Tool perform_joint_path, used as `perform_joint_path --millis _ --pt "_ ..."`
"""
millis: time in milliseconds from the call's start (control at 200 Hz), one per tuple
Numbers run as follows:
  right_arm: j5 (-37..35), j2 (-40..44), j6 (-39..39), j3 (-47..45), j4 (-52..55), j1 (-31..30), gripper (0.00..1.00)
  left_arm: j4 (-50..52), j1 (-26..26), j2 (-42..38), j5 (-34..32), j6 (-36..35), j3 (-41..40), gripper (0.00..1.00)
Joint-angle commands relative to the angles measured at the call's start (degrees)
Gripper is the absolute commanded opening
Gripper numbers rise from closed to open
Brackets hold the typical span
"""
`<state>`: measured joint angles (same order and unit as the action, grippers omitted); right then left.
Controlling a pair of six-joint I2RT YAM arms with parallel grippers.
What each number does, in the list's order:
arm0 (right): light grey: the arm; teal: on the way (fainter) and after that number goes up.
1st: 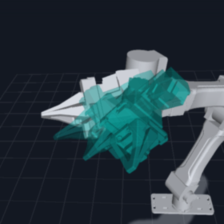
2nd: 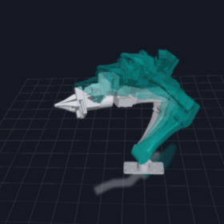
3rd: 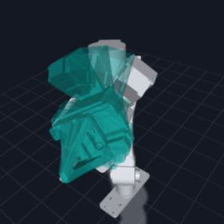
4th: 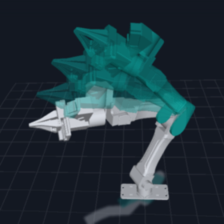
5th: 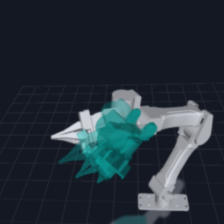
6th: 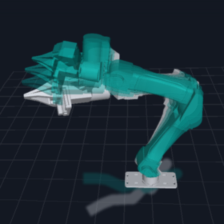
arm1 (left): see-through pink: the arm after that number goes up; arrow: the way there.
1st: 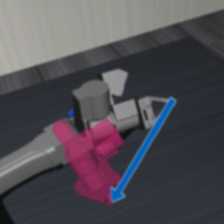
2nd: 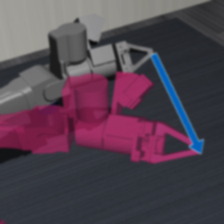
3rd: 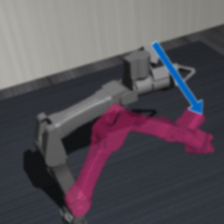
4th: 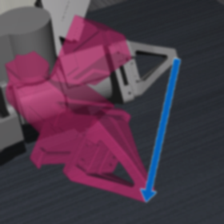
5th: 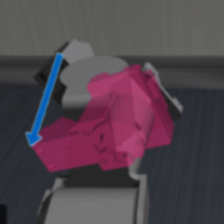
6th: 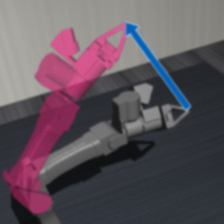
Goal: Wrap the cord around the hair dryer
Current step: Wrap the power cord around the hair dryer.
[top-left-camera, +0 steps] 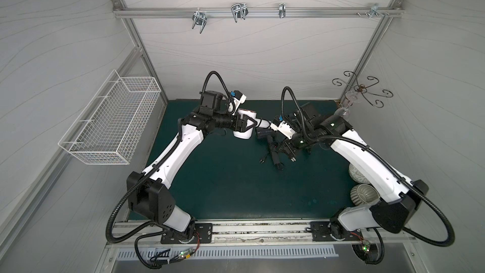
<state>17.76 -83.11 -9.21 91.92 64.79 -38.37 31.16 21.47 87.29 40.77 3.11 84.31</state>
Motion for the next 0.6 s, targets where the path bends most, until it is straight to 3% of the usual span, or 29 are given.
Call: perform_joint_path --millis 0,240,595 --pt "-0.47 -1.30 -6.34 6.86 10.16 -0.64 0.03 4.39 2.26 -0.05 -3.23 -7.97 3.63 0.00" --pt "1.65 -5.90 -8.63 11.68 8.75 -0.52 0.03 10.39 4.49 -4.39 -1.52 -9.14 -1.44 0.00" --pt "7.75 -10.85 -11.80 8.29 1.27 -0.63 0.02 18.84 5.55 -9.75 5.38 -8.21 -9.79 0.00"
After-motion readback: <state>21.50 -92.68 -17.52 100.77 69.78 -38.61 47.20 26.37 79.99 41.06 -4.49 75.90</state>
